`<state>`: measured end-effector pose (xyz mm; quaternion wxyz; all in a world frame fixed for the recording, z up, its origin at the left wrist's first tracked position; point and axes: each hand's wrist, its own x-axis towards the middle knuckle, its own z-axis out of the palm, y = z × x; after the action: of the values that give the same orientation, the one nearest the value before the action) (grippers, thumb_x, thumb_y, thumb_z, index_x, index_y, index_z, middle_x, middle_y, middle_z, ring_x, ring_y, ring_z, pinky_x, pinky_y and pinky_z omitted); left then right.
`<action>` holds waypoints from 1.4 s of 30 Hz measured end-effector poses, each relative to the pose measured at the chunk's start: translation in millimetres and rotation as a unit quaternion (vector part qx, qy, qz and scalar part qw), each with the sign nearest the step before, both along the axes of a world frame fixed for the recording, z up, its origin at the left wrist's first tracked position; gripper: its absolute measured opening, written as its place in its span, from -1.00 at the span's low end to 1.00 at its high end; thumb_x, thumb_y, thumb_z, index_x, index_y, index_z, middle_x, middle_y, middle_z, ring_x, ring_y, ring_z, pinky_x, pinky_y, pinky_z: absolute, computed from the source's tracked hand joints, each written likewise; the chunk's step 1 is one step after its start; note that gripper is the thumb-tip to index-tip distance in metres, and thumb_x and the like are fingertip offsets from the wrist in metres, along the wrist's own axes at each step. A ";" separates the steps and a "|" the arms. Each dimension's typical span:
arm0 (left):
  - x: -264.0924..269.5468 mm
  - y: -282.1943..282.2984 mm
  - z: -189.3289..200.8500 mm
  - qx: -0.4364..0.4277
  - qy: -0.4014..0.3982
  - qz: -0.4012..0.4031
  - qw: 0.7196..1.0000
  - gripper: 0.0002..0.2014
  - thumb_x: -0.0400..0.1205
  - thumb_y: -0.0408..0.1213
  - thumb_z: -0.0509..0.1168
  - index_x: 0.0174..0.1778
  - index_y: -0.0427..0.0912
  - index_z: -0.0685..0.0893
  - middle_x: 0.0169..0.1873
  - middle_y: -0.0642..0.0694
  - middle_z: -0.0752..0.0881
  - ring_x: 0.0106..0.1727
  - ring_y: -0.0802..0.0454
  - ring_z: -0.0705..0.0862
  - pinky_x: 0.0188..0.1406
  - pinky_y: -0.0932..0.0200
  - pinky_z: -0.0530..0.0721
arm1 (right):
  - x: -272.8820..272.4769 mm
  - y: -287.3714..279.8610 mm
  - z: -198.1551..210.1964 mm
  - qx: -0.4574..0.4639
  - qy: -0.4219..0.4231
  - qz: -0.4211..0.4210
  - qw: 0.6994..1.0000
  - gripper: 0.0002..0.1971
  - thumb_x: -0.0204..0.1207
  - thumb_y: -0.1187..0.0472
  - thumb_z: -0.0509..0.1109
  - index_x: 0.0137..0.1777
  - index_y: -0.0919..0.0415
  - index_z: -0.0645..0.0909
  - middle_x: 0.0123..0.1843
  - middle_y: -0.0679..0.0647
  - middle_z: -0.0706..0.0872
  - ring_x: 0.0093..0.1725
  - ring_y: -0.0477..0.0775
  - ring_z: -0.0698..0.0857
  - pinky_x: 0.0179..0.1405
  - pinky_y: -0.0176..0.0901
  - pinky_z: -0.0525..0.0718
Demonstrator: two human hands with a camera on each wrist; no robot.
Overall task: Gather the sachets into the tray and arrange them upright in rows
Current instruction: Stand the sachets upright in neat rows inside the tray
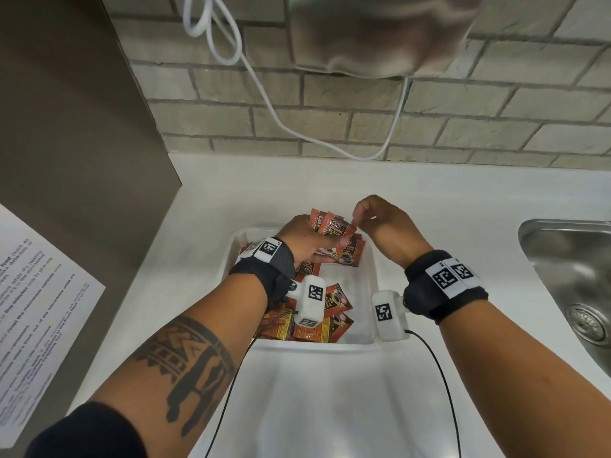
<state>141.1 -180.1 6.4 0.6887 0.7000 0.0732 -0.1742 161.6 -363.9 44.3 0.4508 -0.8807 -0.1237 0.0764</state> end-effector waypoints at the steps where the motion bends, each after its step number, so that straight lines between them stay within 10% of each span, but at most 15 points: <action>1: -0.2 -0.4 0.5 -0.001 -0.005 0.003 1.000 -0.66 0.50 -0.33 0.61 0.19 -0.19 0.79 0.07 -0.23 0.85 0.12 -0.13 0.84 0.08 -0.08 0.82 | 0.1 1.5 0.1 -0.022 -0.005 0.006 1.000 -0.94 0.61 0.14 0.42 -0.02 0.09 0.61 -0.05 -0.07 0.73 -0.04 -0.05 0.71 -0.23 -0.29 0.53; 15: 4.8 0.1 10.9 0.224 0.137 -0.065 0.963 -0.63 0.57 -0.11 0.56 0.11 -0.30 0.70 -0.03 -0.19 0.77 -0.16 -0.06 0.75 -0.31 0.14 0.84 | 22.0 -17.2 -21.0 -0.101 0.005 -0.043 0.994 -0.99 0.54 0.19 0.56 -0.08 0.09 0.81 -0.19 -0.15 0.73 -0.18 -0.15 0.65 -0.29 -0.43 0.45; 21: 7.6 -27.1 -5.4 0.300 0.141 -0.187 0.925 -0.68 0.64 -0.12 0.47 0.16 -0.29 0.74 -0.06 -0.15 0.82 -0.15 -0.12 0.75 0.22 -0.17 0.77 | 22.7 -10.6 -34.7 -0.159 -0.002 -0.031 0.987 -0.93 0.47 0.20 0.58 -0.20 0.00 0.83 -0.09 -0.12 0.71 -0.03 -0.08 0.65 -0.23 -0.33 0.47; 26: 9.4 -40.5 -10.3 0.326 0.145 -0.200 0.912 -0.76 0.68 -0.14 0.42 -0.02 -0.29 0.74 -0.32 -0.10 0.73 -0.43 0.01 0.67 -0.31 0.16 0.64 | 26.6 -5.8 -43.3 -0.202 0.014 -0.035 0.979 -0.82 0.44 0.22 0.54 -0.32 -0.07 0.82 -0.11 -0.11 0.76 -0.03 0.01 0.73 -0.11 -0.20 0.58; 32: 13.9 -41.3 -14.9 0.333 0.157 -0.203 0.907 -0.63 0.67 -0.06 0.42 0.12 -0.35 0.79 -0.02 -0.26 0.83 -0.16 -0.15 0.69 -0.14 0.06 0.66 | 28.2 -5.3 -46.5 -0.233 0.004 -0.026 0.972 -0.81 0.49 0.22 0.53 -0.27 -0.12 0.74 -0.08 -0.12 0.61 0.03 0.05 0.69 0.05 -0.07 0.67; 42: 11.4 -42.2 -14.6 0.317 0.155 -0.177 0.919 -0.74 0.69 -0.11 0.41 -0.11 -0.27 0.74 -0.36 -0.10 0.77 -0.49 0.02 0.66 -0.44 0.22 0.63 | 29.4 -7.2 -47.9 -0.192 -0.012 -0.022 0.981 -0.85 0.52 0.20 0.54 -0.15 -0.11 0.70 0.07 -0.06 0.56 0.06 -0.02 0.59 0.15 -0.08 0.62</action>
<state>152.5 -222.3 -8.1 0.3685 0.8476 0.1053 -0.3670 191.0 -371.1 -3.6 0.2736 -0.9542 -0.0926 0.0778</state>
